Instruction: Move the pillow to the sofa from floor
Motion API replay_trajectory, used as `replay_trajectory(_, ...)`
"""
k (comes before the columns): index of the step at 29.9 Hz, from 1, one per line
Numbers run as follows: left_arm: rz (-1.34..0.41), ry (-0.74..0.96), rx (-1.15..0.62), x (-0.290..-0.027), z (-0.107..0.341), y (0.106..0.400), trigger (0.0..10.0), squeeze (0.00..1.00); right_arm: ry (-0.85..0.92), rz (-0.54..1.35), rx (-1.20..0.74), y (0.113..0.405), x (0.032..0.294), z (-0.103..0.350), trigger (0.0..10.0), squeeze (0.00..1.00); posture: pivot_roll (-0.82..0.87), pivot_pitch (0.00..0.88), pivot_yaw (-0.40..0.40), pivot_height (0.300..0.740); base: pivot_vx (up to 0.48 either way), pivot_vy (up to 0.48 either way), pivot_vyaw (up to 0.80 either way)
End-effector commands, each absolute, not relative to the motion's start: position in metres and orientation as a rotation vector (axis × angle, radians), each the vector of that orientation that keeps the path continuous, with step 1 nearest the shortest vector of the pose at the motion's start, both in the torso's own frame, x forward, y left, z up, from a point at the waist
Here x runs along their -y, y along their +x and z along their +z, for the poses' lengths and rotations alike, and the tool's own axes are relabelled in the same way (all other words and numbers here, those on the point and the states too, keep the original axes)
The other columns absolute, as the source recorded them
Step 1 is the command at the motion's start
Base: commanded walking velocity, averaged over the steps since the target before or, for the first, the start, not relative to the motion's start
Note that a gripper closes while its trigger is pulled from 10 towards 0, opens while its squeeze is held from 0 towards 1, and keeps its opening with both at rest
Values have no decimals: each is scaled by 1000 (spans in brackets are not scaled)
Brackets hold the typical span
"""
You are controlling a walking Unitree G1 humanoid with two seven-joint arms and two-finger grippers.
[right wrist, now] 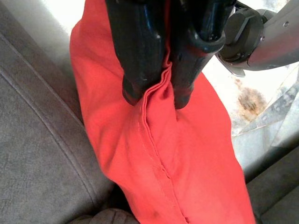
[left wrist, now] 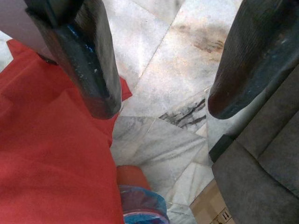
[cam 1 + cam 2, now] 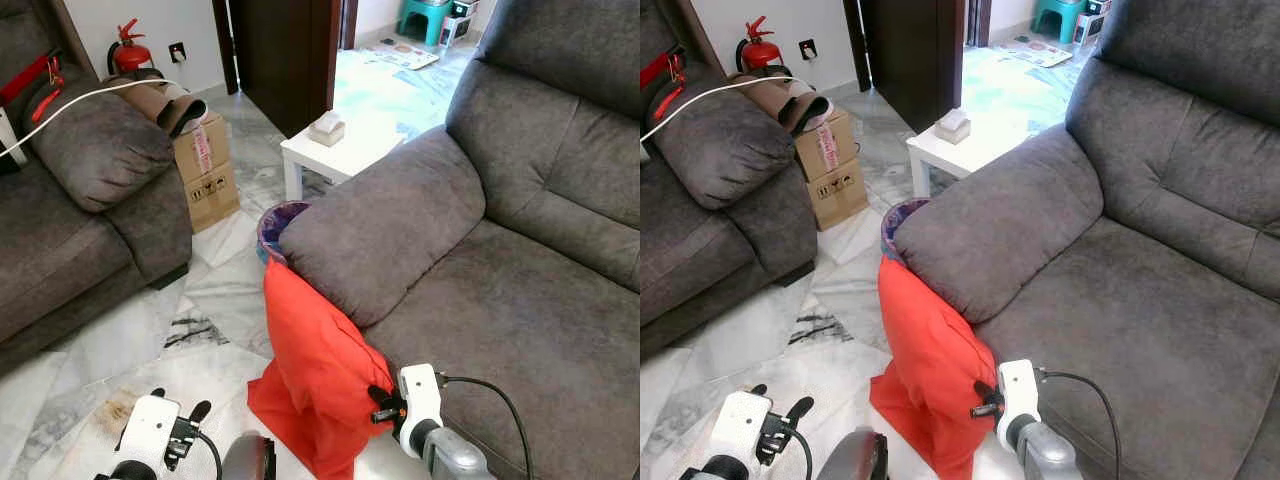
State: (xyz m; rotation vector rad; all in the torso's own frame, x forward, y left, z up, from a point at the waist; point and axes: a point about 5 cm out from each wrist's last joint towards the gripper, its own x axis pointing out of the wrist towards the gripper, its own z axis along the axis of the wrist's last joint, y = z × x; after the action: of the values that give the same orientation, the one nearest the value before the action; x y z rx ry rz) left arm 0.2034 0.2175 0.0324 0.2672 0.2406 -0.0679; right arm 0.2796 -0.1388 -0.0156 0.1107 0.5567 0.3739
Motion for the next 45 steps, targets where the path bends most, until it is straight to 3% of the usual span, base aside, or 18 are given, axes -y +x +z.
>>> replay_trajectory(1,-68,262,-274,-217,26,200,10000,0,118,368,-554,278,140,-17,0,0,275,164,-13,635,0,0,0)
replay_trajectory(20,-79,254,-266,-211,24,211,10000,0,113,330,-558,263,147,-28,0,0,237,137,-5,635,0,0,0)
replay_trajectory(34,-92,264,-255,-212,24,217,10000,0,239,224,-395,276,154,-11,0,0,226,98,2,635,0,0,0)
replay_trajectory(45,-95,257,-247,-208,24,221,10000,0,243,201,-331,279,161,-5,0,0,222,106,-3,635,0,0,0)
